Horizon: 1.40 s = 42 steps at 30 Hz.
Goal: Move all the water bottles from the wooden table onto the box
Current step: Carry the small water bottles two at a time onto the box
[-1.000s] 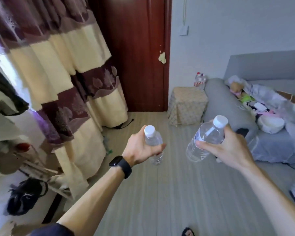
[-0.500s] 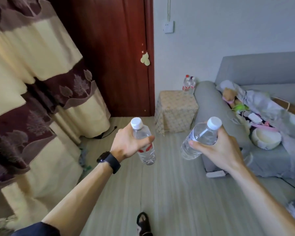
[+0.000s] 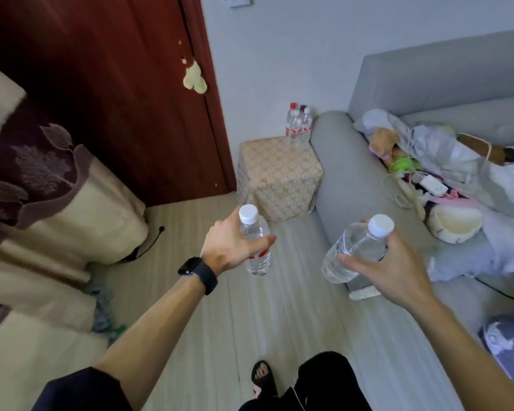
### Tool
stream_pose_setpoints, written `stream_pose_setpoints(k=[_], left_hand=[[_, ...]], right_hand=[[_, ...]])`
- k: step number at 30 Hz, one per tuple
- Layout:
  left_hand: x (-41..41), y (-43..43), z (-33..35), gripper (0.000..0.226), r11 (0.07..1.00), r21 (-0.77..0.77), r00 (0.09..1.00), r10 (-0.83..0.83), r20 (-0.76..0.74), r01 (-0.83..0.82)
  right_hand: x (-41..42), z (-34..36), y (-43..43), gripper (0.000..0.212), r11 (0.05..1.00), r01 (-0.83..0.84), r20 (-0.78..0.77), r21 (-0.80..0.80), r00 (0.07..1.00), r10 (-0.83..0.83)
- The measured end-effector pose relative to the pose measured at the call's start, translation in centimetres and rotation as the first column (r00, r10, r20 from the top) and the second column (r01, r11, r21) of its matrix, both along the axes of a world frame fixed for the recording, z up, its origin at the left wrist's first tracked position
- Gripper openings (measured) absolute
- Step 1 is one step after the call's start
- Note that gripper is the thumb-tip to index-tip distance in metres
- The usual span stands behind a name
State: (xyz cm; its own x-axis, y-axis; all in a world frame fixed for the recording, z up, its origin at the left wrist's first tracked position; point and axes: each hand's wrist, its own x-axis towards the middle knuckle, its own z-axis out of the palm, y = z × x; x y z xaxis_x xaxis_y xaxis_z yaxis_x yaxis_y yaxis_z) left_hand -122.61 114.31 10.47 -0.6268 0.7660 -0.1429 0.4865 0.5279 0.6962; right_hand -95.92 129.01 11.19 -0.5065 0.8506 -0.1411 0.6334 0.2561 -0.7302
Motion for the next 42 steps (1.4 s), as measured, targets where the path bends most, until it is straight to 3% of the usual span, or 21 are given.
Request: stream_pose_setpoints(k=[3, 6, 9, 13, 17, 22, 29, 34, 38, 42], left_hand=[[-2.9, 5.4, -1.3, 0.053, 1.000, -0.014, 0.999, -0.024, 0.040, 0.025], [-5.3, 11.3, -2.7, 0.061, 0.997, -0.056, 0.998, -0.043, 0.041, 0.046], [-7.3, 17.7, -3.9, 0.066, 0.995, -0.093, 0.999, -0.042, 0.025, 0.044], [-9.0, 24.9, -4.3, 0.052, 0.993, -0.118, 0.997, -0.013, 0.077, 0.022], [-10.6, 31.2, -5.1, 0.046, 0.994, -0.110, 0.988, 0.024, 0.154, -0.007], [-13.4, 37.1, -7.5, 0.067, 0.988, -0.150, 0.982, 0.057, 0.178, -0.030], [-20.8, 43.8, -11.9, 0.044, 0.971, -0.219, 0.963, 0.144, 0.229, -0.093], [-26.4, 49.6, -14.5, 0.034, 0.960, -0.278, 0.937, 0.133, 0.322, -0.040], [-30.0, 54.1, -17.3, 0.055, 0.947, -0.321, 0.912, 0.112, 0.395, 0.023], [-32.4, 57.0, -20.6, 0.074, 0.899, -0.396, 0.893, 0.013, 0.450, 0.186]], right_hand=[[-2.5, -1.0, 4.4, 0.079, 0.998, 0.041, 0.000, -0.041, 0.999, -0.041], [-5.0, -2.4, 9.4, 0.080, 0.996, 0.048, 0.020, -0.075, 0.999, -0.047], [-7.5, -3.6, 15.1, 0.068, 0.995, 0.041, 0.001, -0.096, 0.999, -0.041], [-10.5, -4.2, 22.1, 0.056, 0.987, -0.016, 0.002, -0.158, 1.000, 0.016], [-13.9, -5.0, 29.0, 0.063, 0.974, -0.106, 0.068, -0.200, 0.990, 0.122], [-18.4, -5.8, 35.7, 0.065, 0.970, -0.145, 0.122, -0.197, 0.978, 0.171], [-26.0, -9.1, 44.4, 0.065, 0.967, -0.151, 0.188, -0.204, 0.963, 0.191], [-31.9, -13.1, 50.1, 0.058, 0.948, -0.170, 0.124, -0.269, 0.970, 0.209], [-36.3, -16.0, 53.8, 0.056, 0.939, -0.149, 0.160, -0.311, 0.965, 0.206], [-39.7, -18.9, 56.8, 0.049, 0.928, -0.137, 0.235, -0.346, 0.945, 0.227]])
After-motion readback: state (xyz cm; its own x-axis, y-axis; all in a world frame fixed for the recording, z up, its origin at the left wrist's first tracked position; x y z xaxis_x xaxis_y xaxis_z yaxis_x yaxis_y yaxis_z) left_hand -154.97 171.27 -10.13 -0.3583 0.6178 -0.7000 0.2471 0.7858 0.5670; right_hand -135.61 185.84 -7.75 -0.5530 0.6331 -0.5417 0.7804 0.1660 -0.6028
